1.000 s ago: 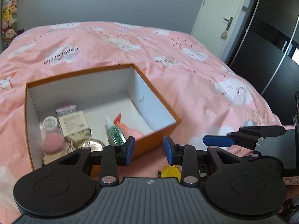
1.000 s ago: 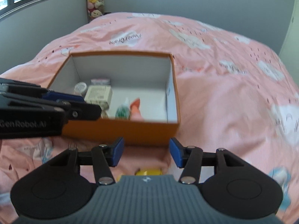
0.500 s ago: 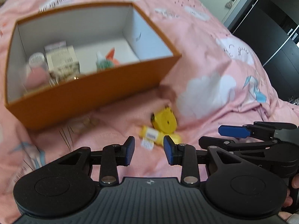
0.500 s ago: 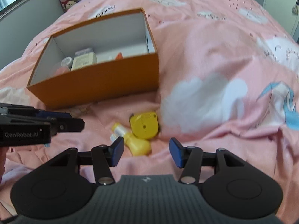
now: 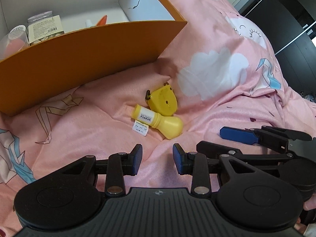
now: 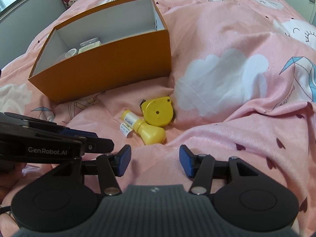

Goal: Organize rigid objects
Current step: 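Move both open tools toward the yellow bottle and tape measure beside the box, then grasp the yellow bottle with the left tool while the right tool grasps the yellow tape measure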

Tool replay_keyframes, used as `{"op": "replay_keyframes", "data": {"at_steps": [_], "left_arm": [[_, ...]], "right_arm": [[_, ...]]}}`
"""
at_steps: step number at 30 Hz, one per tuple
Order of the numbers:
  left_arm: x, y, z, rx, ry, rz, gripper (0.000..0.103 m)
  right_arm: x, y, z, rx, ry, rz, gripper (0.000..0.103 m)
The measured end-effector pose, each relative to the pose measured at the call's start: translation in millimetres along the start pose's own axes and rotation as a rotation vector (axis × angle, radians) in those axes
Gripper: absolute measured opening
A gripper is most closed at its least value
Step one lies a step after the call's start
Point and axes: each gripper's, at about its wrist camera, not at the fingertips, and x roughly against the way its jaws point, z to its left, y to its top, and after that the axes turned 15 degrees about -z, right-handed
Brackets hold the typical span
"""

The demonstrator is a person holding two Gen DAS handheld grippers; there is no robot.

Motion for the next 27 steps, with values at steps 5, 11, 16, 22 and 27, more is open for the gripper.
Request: {"op": "replay_keyframes", "data": {"at_steps": [5,11,16,22,27], "left_arm": [[-14,11,-1,0.039,-0.003,-0.001,0.040],[-39,16,-2,0.103,0.009,0.044,0.041],[-48,21,7,0.198,0.040,0.020,0.043],[-65,15,21,0.338,0.053,0.060,0.047],[-80,13,33,0.451,0.057,0.081,0.047]], "right_arm": [[-3,1,-1,-0.003,0.007,0.003,0.053],[-5,3,-5,-0.011,-0.018,-0.014,0.044],[-21,17,-10,-0.005,-0.071,-0.027,0.042],[-41,23,-18,-0.013,-0.069,-0.016,0.038],[-56,22,-27,-0.062,-0.056,0.012,0.038]]}}
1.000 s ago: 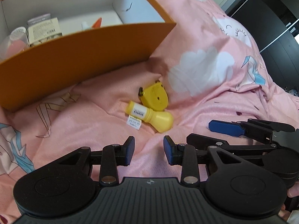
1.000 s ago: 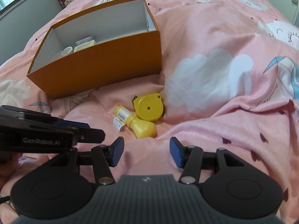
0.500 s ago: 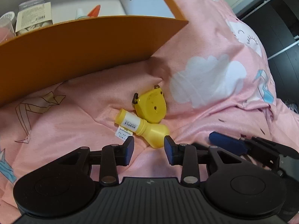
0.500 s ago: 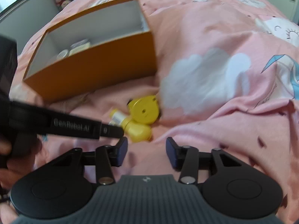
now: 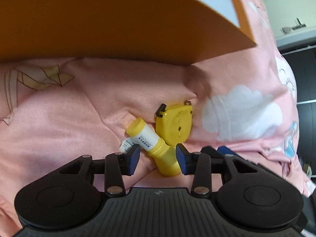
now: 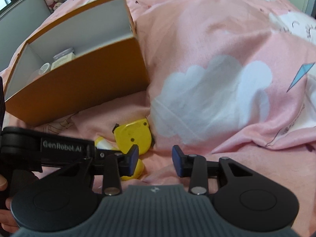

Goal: Organize rigid objects
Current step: 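Grasp the yellow bottle with the left tool while the right tool grasps the yellow tape measure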

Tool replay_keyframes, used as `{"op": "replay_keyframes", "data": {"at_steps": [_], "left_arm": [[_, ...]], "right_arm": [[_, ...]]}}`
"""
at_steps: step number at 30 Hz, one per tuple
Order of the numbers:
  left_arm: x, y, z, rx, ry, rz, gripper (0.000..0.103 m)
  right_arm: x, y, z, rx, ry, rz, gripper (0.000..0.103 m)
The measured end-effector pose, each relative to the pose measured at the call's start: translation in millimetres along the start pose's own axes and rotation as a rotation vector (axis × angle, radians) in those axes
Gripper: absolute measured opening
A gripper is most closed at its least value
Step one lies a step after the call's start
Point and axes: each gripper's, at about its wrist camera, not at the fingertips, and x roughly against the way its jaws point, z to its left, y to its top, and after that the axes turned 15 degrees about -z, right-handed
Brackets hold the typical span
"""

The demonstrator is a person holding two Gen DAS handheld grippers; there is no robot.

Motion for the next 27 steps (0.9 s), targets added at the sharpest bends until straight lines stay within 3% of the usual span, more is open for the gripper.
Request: {"op": "replay_keyframes", "data": {"at_steps": [2,8,11,18,24,27], "left_arm": [[-5,1,1,0.020,0.008,-0.002,0.048],[-9,2,6,0.059,0.022,-0.027,0.033],[-4,2,8,0.066,0.013,-0.035,0.031],[33,6,15,-0.026,0.016,-0.097,0.027],[59,12,12,-0.122,0.034,-0.180,0.027],[65,11,11,-0.152,0.036,-0.210,0.027]], "right_arm": [[-3,-1,-2,-0.006,0.005,0.010,0.038],[-8,-3,-1,0.000,0.044,0.016,0.038],[-13,-3,-1,-0.005,0.065,0.030,0.038],[-24,3,8,0.037,0.063,0.041,0.041],[-33,8,26,0.132,0.066,0.048,0.058],[-45,9,31,0.162,0.068,0.075,0.058]]}}
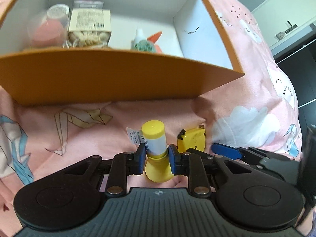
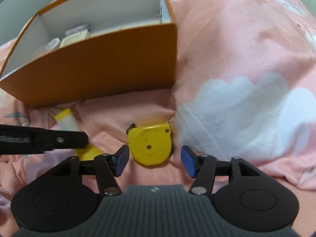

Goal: Organize rigid objects
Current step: 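Grasp the yellow bottle with the left tool while the right tool grasps the yellow tape measure, then lift the yellow bottle and tape measure and carry them over the box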

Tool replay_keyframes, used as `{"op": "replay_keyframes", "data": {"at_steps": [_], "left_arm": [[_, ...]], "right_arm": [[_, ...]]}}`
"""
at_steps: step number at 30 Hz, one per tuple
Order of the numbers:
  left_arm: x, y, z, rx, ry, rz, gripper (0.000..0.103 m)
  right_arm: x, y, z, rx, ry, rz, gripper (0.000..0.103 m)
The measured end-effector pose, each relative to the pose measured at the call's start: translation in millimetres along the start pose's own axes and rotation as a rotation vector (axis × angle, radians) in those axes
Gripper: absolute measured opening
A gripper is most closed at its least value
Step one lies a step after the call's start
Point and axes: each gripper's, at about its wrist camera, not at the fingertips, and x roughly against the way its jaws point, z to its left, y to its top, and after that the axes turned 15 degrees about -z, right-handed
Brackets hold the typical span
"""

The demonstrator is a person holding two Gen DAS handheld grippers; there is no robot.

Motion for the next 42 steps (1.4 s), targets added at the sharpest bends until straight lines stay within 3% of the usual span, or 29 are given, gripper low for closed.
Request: {"op": "replay_keyframes", "data": {"at_steps": [6,11,21,33,42], "left_arm": [[7,0,8,0.010,0.003,-0.017,0.027],[8,0,10,0.013,0.004,-0.019,0.027],[26,7,6,-0.007,-0.037,-0.049,0.027],[80,22,-24,-0.166,-0.072,-0.236,0.027],[108,50,-38,-0.219,-0.092,-0.356,0.027]], "right_arm": [[-26,1,-6,-0.034,0.039,0.047,0.058],[-33,0,1,0.010,0.041,0.036,0.056],[6,4,8,0.019,0.064,-0.050,0.056],[86,26,22,0.075,0.084,-0.223,0.056],[114,65,35,0.154,0.111,-0.341,0.056]]}}
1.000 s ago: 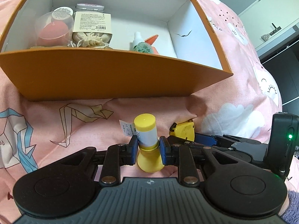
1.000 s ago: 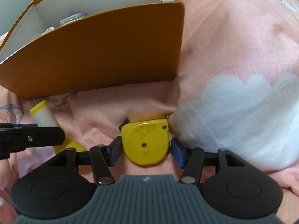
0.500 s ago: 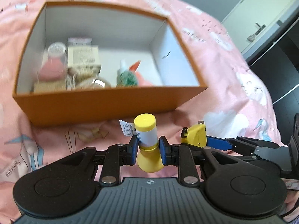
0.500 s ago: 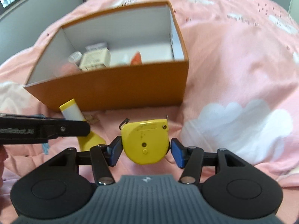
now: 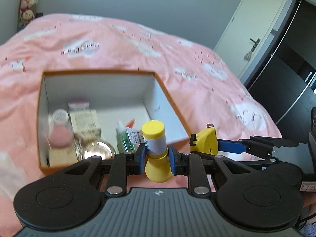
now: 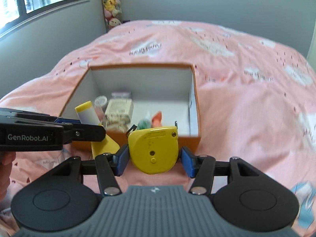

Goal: Organize rigid objects
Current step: 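Lift the yellow bottle and tape measure and carry them over the box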

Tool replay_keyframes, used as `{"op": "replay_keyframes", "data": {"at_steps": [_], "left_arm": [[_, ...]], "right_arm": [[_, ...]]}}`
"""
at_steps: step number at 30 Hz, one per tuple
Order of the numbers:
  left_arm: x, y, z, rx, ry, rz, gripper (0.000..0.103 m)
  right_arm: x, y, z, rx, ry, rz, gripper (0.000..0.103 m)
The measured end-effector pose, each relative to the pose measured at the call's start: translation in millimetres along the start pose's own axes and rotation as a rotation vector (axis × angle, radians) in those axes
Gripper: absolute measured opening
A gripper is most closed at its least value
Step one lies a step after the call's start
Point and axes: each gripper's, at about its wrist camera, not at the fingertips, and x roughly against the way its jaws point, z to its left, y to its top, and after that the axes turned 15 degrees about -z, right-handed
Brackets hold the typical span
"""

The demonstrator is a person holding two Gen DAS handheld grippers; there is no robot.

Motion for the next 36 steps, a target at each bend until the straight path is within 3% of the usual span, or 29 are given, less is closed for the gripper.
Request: {"op": "replay_keyframes", "data": {"at_steps": [6,13,20,25,28,36], "left_arm": [[-6,29,9,-0.032,0.020,-0.060,0.027],[-39,64,42,-0.056,0.036,-0.043,0.027],[-94,66,79,-0.045,0.076,0.045,0.027],[-119,60,90,-0.055,0.122,0.076,0.027],[-126,60,92,-0.093,0.176,0.069,0.027],[-135,67,101,-0.095,0.201,0.080,0.027]], "right_arm": [[-15,29,6,0.046,0.019,-0.047,0.056],[-65,59,5,0.070,0.079,-0.002,0.056],[-135,72,5,0.117,0.141,0.083,0.056],[-191,64,13,0.218,0.138,0.165,0.056],[-222,59,12,0.188,0.154,0.229,0.056],[-278,48,15,0.110,0.170,0.343,0.056]]}}
